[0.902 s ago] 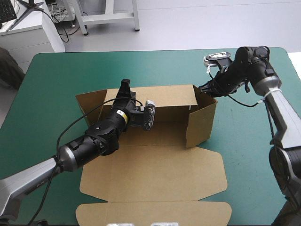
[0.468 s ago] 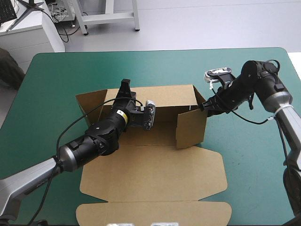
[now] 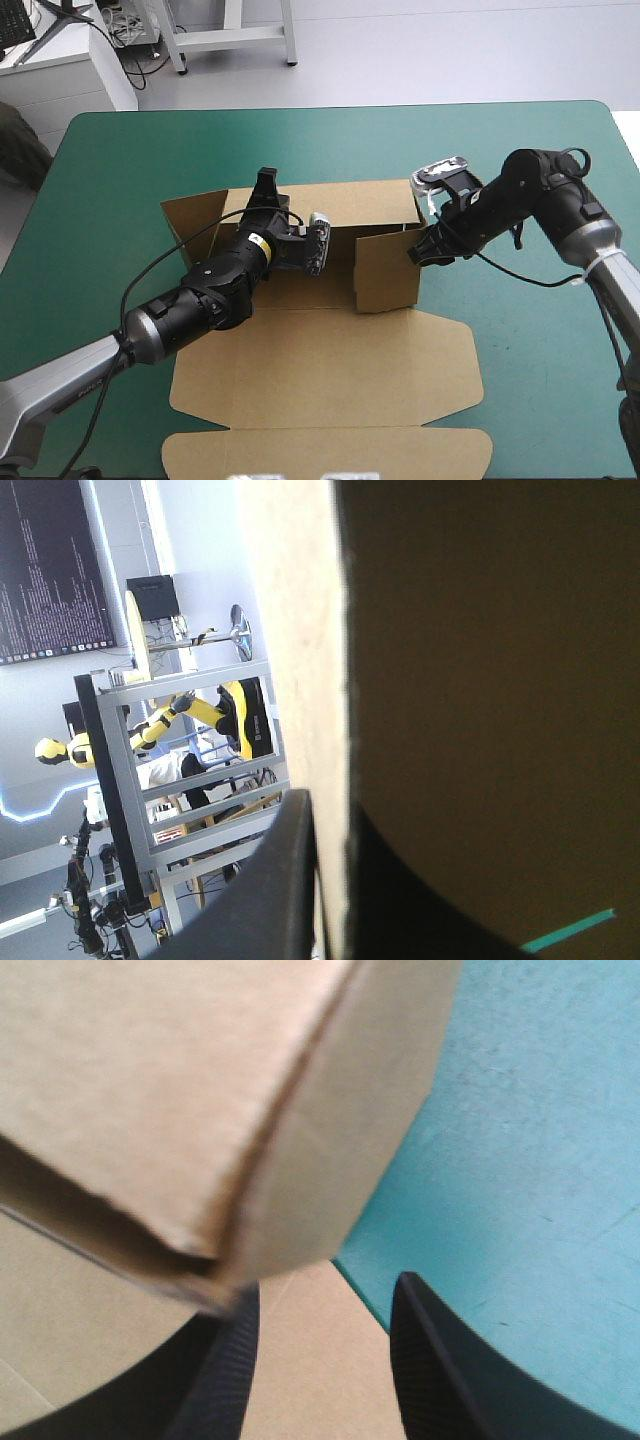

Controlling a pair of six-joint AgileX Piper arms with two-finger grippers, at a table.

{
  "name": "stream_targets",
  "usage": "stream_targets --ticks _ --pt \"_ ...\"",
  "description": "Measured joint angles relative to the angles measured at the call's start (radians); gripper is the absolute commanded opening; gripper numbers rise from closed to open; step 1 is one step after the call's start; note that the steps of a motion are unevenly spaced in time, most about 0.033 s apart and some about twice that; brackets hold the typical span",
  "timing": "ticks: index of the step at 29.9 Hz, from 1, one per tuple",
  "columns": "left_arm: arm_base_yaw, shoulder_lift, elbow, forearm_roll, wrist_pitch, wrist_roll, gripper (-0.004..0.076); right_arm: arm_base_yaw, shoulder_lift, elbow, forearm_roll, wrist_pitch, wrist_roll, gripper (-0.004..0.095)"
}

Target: Fold the box

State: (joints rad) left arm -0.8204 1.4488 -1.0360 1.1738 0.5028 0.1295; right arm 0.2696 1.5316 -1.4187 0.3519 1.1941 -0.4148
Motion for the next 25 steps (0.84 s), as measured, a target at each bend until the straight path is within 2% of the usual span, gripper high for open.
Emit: stream_targets --ticks 7,15,25 --pt "0.000 0.000 0.000 0.000 0.000 0.000 -0.0010 0.053 -0.014 0.041 -0.023 -0.030 0.016 0.0391" --pt "0.000 0.000 0.000 0.000 0.000 0.000 -0.0010 0.063 -0.046 0.071 -0.029 -0.131 0.099 0.0390" --pt "0.000 0.000 0.000 0.000 0.000 0.000 -0.0010 0.131 -0.114 0.268 -0.029 -0.393 0.154 0.0390"
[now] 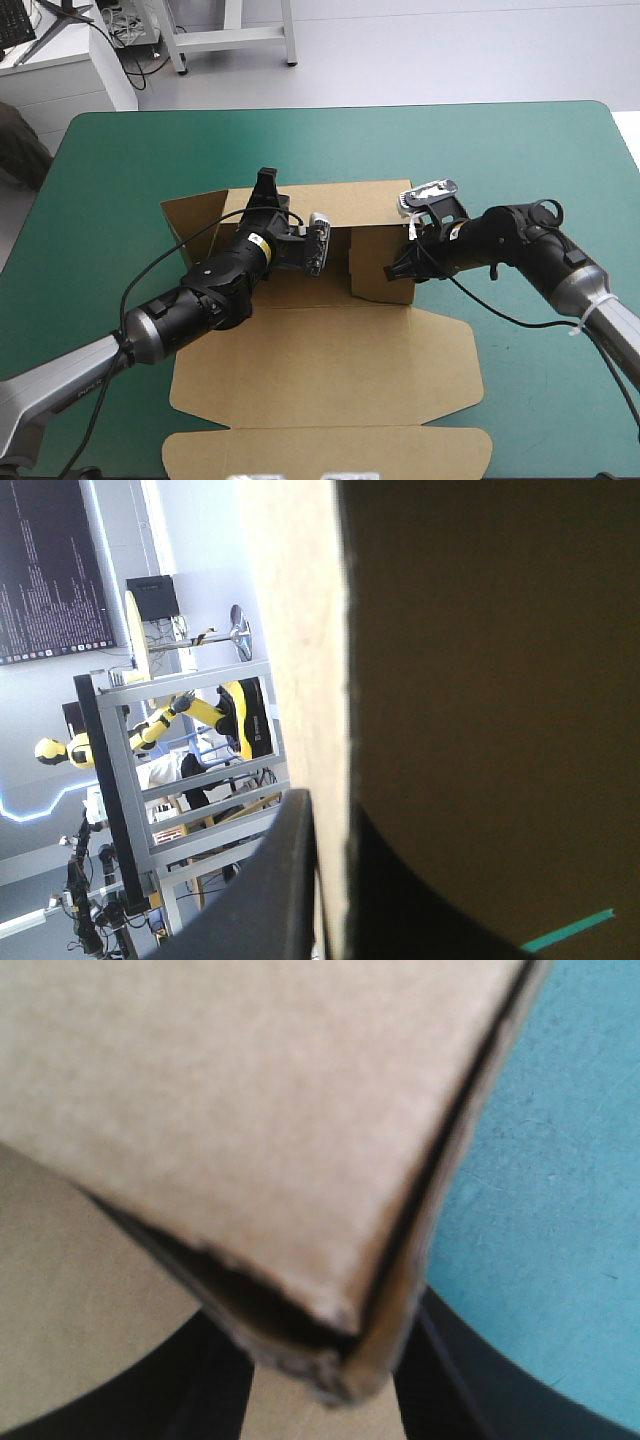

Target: Fold the box

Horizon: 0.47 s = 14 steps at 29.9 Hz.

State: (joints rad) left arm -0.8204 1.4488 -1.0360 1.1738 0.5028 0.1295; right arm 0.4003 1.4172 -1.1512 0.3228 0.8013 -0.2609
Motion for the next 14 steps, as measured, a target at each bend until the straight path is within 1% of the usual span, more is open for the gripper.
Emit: stream_targets --ticks 3,7,10,13,14 --pt "0.000 0.000 0.000 0.000 0.000 0.000 -0.0010 0.003 -0.016 0.038 0.001 -0.051 0.001 0.0389" --pt "0.000 0.000 0.000 -0.001 0.000 0.000 -0.0010 0.009 -0.026 0.045 -0.001 -0.096 0.025 0.0390" --pt "0.000 0.000 0.000 -0.001 0.000 0.000 -0.0010 0.009 -0.027 0.045 -0.005 -0.153 0.034 0.0389" --pt "0.000 0.000 0.000 -0.001 0.000 0.000 -0.0010 0.010 -0.027 0.045 -0.007 -0.176 0.038 0.0384" --pt "0.000 0.000 0.000 -0.001 0.000 0.000 -0.0010 0.010 -0.027 0.045 -0.007 -0.182 0.038 0.0366"
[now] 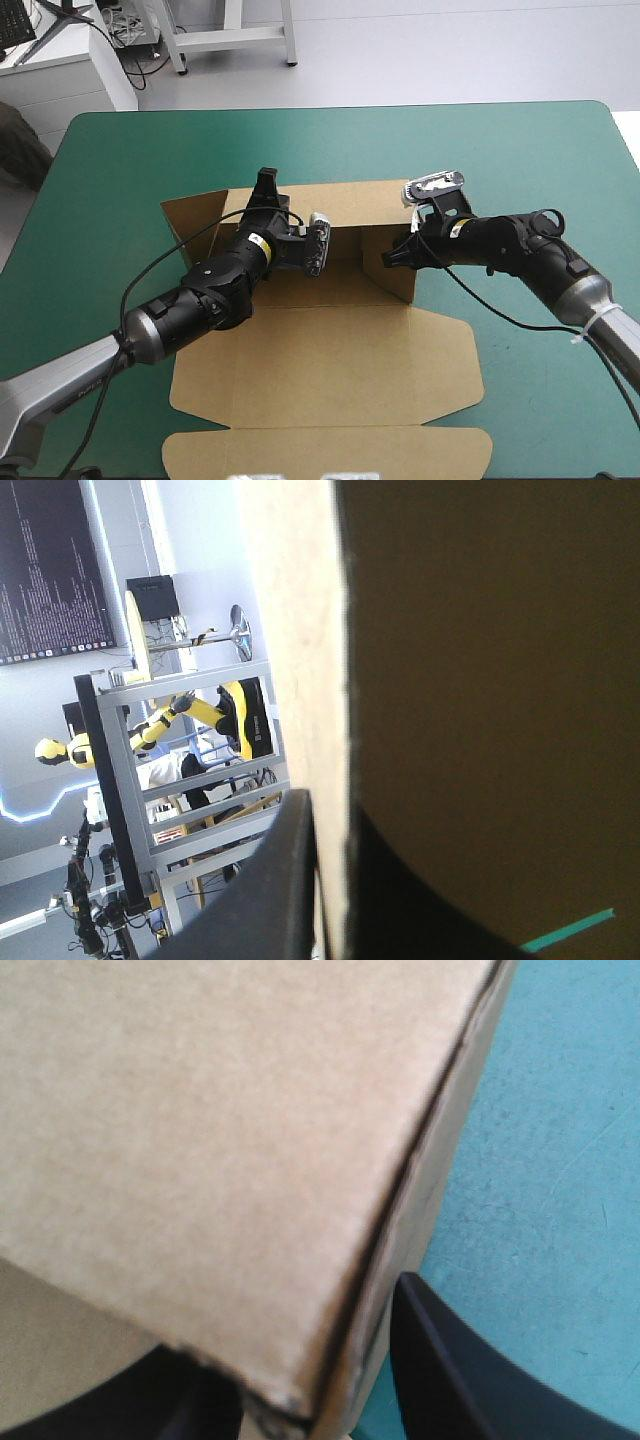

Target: Fold the box

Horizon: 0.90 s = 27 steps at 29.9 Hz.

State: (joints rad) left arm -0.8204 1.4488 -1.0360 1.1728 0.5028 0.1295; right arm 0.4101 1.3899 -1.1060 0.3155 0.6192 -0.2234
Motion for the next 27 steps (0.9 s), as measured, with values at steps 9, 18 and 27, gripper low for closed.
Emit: stream_targets --ticks 9,18,27 --pt "0.000 0.000 0.000 0.000 0.001 0.002 -0.0010 0.038 -0.013 0.044 -0.054 -0.066 0.026 0.0201" --pt "0.000 0.000 0.000 0.000 0.001 0.002 -0.0010 0.045 -0.018 0.072 -0.071 -0.123 0.084 -0.0007" --pt "-0.010 -0.002 0.000 0.000 0.011 -0.004 0.0016 0.045 -0.018 0.073 -0.080 -0.135 0.109 -0.0006"
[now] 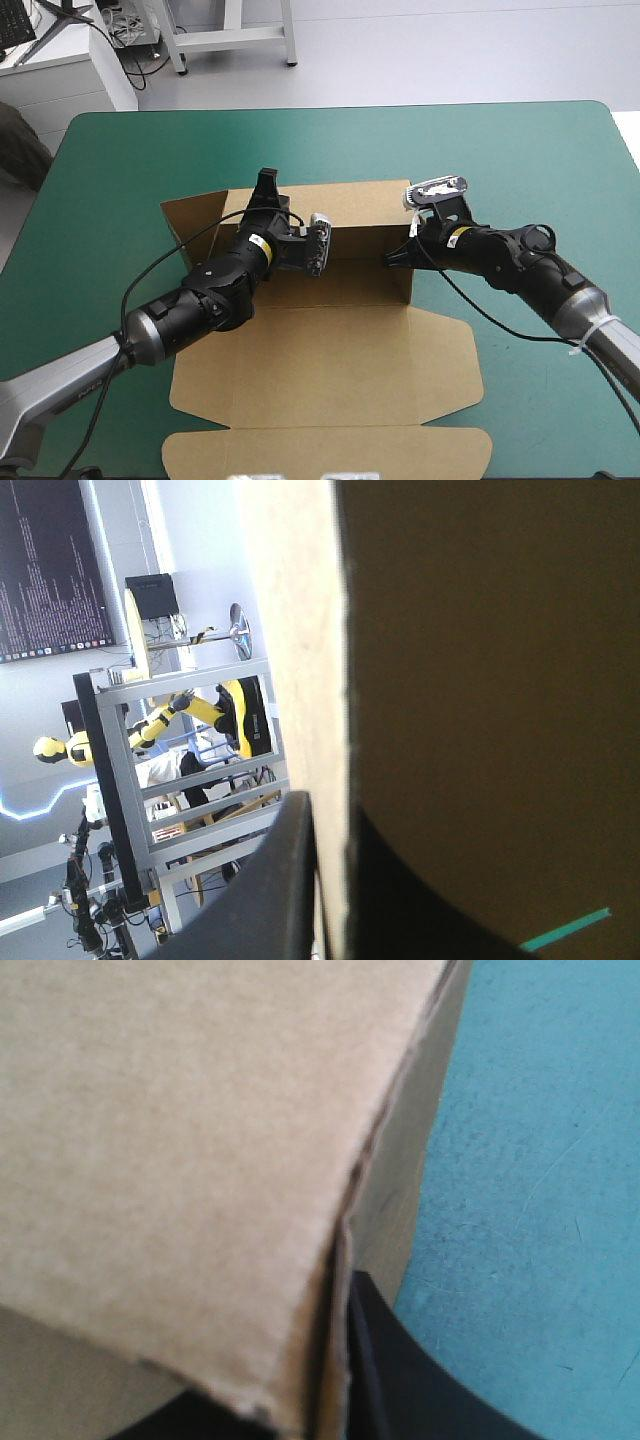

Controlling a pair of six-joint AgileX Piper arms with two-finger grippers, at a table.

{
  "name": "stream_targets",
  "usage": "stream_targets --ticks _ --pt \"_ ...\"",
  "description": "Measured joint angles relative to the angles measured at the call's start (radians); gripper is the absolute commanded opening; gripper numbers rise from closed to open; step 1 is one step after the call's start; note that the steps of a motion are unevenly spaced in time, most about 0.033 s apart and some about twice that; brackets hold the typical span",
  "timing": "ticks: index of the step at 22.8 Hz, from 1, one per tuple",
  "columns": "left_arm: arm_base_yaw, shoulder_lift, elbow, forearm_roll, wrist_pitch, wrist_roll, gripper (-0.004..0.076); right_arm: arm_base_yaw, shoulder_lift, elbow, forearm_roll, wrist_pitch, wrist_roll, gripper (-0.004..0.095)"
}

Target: Fold the box

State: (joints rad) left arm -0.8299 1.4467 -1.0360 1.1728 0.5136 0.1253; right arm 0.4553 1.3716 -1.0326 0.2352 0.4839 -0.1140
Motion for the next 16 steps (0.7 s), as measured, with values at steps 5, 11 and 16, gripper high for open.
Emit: stream_targets --ticks 5,11,16 --pt "-0.067 -0.019 0.004 -0.022 0.105 -0.004 0.0176 0.000 0.022 0.002 0.000 -0.044 0.023 -0.0006" --pt "-0.146 -0.032 0.011 -0.057 0.204 -0.004 0.0347 0.001 0.060 0.000 0.001 -0.110 0.026 -0.0006" --pt "-0.287 -0.074 0.020 -0.092 0.257 -0.053 0.0353 0.002 0.071 -0.002 0.004 -0.135 0.026 -0.0005"
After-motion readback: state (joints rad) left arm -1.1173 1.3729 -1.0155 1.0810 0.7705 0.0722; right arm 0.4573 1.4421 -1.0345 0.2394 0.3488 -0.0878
